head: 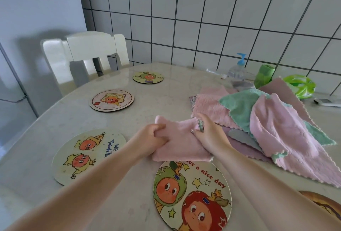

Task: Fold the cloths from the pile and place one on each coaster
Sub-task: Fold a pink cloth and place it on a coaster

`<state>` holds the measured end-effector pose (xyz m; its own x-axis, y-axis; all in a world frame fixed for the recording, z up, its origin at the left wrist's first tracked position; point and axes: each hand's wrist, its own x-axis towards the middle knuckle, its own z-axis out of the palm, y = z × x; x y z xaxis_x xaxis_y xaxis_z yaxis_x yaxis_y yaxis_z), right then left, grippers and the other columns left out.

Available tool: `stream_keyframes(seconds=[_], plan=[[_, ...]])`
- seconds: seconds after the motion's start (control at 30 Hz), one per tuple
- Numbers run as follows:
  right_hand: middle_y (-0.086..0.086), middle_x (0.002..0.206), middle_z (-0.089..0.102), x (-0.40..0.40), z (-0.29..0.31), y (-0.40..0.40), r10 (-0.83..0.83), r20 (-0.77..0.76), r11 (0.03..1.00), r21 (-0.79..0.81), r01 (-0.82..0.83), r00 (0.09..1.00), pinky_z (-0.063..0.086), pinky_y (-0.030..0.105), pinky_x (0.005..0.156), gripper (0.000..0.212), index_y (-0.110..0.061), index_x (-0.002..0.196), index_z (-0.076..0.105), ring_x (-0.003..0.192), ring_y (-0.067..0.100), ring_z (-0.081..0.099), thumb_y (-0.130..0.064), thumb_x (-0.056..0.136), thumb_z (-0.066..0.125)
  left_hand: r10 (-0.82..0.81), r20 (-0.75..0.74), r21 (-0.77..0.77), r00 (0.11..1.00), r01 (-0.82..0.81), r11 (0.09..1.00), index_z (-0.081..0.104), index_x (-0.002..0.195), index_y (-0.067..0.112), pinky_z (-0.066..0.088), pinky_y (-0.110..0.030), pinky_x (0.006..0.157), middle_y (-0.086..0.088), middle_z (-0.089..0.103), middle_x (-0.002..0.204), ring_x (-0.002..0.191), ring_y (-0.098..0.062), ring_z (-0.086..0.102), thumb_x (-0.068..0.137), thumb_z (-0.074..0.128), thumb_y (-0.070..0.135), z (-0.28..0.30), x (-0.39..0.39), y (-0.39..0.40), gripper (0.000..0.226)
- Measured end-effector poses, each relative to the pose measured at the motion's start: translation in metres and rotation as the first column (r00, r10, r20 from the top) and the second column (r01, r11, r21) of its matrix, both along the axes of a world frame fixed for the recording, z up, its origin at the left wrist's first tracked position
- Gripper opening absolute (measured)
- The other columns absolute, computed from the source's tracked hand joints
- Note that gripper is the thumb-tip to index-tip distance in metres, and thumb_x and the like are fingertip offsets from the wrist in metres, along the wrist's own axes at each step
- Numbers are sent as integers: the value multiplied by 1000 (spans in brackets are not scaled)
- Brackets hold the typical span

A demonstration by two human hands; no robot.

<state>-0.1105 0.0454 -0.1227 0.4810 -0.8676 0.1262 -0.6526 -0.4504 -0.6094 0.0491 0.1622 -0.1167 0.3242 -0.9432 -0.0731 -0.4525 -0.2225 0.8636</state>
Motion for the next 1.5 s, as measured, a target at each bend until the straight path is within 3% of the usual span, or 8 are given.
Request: stream_keyframes(seconds=[0.13, 0.43, 0.63, 0.87, 1.2, 1.3, 1.37, 1.5], plan=[[-3, 115, 66, 3, -4, -2, 26, -45, 998, -51, -28, 999, 44, 24, 73, 37, -26, 127, 53, 84, 8, 53, -24, 90, 55, -71, 243, 121, 967, 43, 992, 54, 106, 30, 50, -28, 82, 3, 60, 104, 89, -12, 58, 86, 59, 32, 6, 0, 0, 21], [1, 141, 41, 2, 18, 12, 2, -179, 968, -247, -47, 984, 42, 36, 97, 41, -26, 134, 48, 120, 17, 46, -27, 93, 44, -105, 745, 75, 659, 74, 994, 36, 141, 21, 15, -40, 117, 1, 20, 156, 144, -18, 14, 98, 35, 37, 8, 6, -2, 47], [-5, 156, 18, 42, 5, 37, 180, -477, 970, -60, -236, 860, -2, 58, 114, 47, -28, 143, 30, 144, 15, 11, -29, 96, 27, -337, 754, 328, 564, 120, 937, 9, 149, 13, 2, -45, 117, -6, 3, 158, 146, -23, -2, 99, 26, 36, -14, -10, -20, 58], [-4, 159, -8, 26, -13, 34, 99, -530, 990, -29, -135, 842, -5, 54, 114, 65, -22, 150, -3, 145, 12, -10, -47, 93, 18, -297, 748, 323, 593, 65, 944, -3, 149, 10, -3, -43, 118, -7, -7, 158, 145, -20, -9, 98, 14, 42, -21, -6, -12, 62], [6, 159, -2, 13, -7, 30, 19, -559, 1000, 4, -20, 829, 1, 56, 116, 86, -19, 149, -2, 146, 23, -1, -71, 85, 21, -243, 764, 309, 598, -9, 951, -3, 149, 17, -8, -51, 116, -6, -6, 158, 146, -19, -6, 92, 8, 60, -20, 0, -9, 72], [5, 144, 42, 3, 12, 22, -11, -499, 998, -64, -25, 867, 14, 59, 113, 83, -26, 148, 11, 135, 24, 36, -70, 83, 35, -194, 786, 249, 587, -14, 968, -2, 149, 24, -6, -51, 116, -4, 10, 158, 146, -21, 7, 88, 13, 66, -15, 7, -2, 75], [-3, 104, 65, -11, 29, 19, 6, -397, 997, -68, -36, 918, 43, 48, 99, 63, -29, 143, 25, 93, 18, 64, -55, 89, 42, -126, 780, 179, 614, -26, 983, 5, 149, 25, -6, -51, 116, 2, 37, 148, 141, -18, 26, 90, 19, 64, -14, 17, 7, 72], [-5, 96, 66, -27, 41, 17, 53, -327, 998, 37, -43, 944, 53, 33, 65, 43, -25, 136, 41, 63, 15, 63, -31, 94, 42, -74, 713, 98, 697, 6, 995, 39, 137, 34, -5, -52, 116, 16, 60, 126, 122, -5, 50, 97, 32, 45, -13, 24, 22, 42]])
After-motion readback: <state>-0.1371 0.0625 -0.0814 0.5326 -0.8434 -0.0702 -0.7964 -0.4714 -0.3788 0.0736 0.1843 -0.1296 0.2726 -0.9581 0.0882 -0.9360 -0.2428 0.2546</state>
